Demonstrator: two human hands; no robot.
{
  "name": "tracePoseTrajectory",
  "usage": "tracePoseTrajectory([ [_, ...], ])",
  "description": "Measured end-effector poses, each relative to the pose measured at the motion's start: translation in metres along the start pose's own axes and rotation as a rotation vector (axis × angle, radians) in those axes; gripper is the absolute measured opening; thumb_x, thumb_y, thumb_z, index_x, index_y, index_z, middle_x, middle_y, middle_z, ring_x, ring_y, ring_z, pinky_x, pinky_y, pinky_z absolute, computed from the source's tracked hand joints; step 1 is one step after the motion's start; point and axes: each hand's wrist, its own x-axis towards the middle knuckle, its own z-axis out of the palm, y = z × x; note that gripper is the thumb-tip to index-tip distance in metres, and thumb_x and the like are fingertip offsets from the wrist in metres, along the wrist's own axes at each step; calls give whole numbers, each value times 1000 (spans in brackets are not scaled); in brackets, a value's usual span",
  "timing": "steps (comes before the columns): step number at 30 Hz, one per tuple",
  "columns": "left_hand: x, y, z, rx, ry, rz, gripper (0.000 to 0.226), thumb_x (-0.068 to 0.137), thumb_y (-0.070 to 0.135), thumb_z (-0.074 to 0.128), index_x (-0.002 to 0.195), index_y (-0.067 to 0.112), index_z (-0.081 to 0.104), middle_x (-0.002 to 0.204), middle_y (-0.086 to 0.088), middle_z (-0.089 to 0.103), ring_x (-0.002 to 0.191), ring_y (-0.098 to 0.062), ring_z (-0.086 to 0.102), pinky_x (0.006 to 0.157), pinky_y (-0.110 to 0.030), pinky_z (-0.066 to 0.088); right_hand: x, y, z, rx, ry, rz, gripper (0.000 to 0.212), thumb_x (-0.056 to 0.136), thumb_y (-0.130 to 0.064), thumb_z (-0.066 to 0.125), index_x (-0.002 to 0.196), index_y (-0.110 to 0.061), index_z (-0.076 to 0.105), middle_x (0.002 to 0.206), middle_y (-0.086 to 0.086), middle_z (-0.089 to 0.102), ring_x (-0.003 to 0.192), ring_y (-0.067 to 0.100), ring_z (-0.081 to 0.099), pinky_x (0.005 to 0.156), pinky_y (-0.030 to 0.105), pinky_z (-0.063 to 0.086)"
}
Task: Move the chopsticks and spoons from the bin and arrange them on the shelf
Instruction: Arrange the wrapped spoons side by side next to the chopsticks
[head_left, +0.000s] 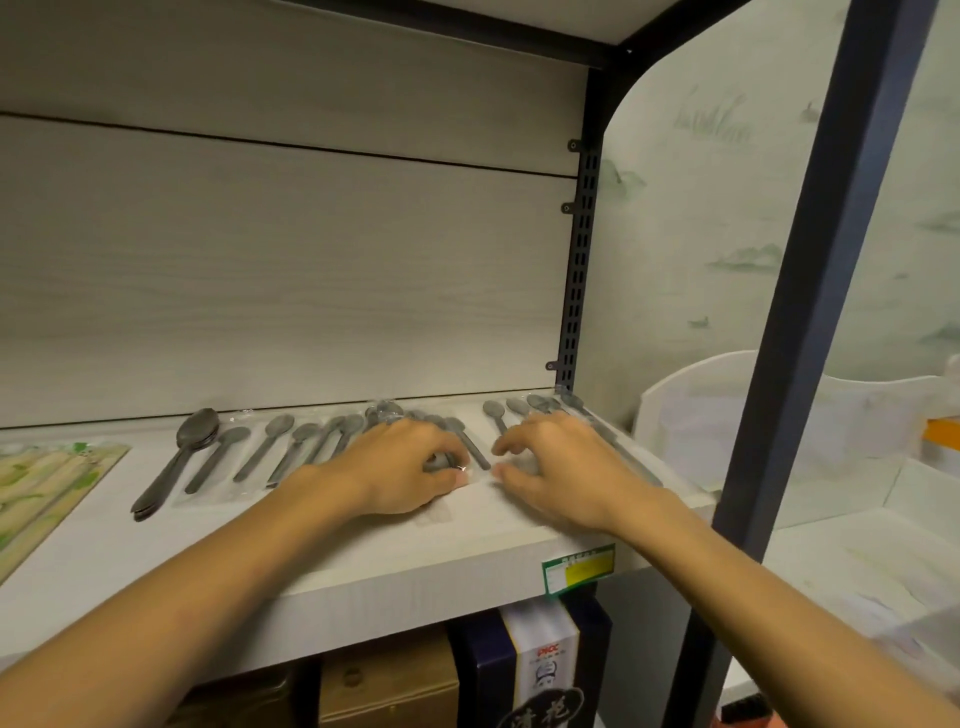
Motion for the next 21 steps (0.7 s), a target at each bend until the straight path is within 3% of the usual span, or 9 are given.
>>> tracePoseTrajectory([
  [3, -5, -1, -2, -36, 1, 9, 26, 91, 47, 55, 112, 34, 65, 96, 15, 61, 85, -9, 53, 76, -29, 44, 19, -6, 12, -1, -78, -51, 34, 93, -37, 54, 125, -27, 61, 128, 2, 61, 123, 28, 49, 100, 45, 40],
  [7, -11, -8, -1, -4, 59, 1, 21, 89, 47, 58, 104, 35, 65, 79, 18, 53, 76, -7, 48, 66, -26, 36, 29, -4, 25, 60, -139, -106, 22, 93, -31, 56, 106, -25, 73, 105, 0, 72, 102, 27, 60, 90, 43, 48],
  [12, -20, -7, -4, -78, 141, 0, 20, 90, 47, 57, 105, 36, 66, 87, 15, 66, 81, -5, 58, 75, -32, 50, 18, 1, 19, 119, -82, -115, 24, 90, -36, 61, 107, -24, 73, 104, -3, 73, 100, 20, 62, 92, 40, 48],
  [17, -32, 10, -12, -197, 78, 149, 22, 89, 49, 59, 108, 40, 65, 105, 30, 63, 92, 18, 52, 83, -5, 36, -12, 2, 3, 288, -122, -107, 23, 92, -21, 56, 108, -26, 73, 101, -15, 71, 94, -2, 57, 87, 16, 40],
  [21, -39, 17, -10, -252, 48, 141, 33, 85, 60, 56, 110, 39, 64, 111, 26, 63, 106, 10, 53, 95, -21, 43, -26, 8, -2, 287, -22, -81, 24, 91, -22, 55, 109, -24, 72, 108, -14, 69, 101, 1, 59, 92, 22, 45],
])
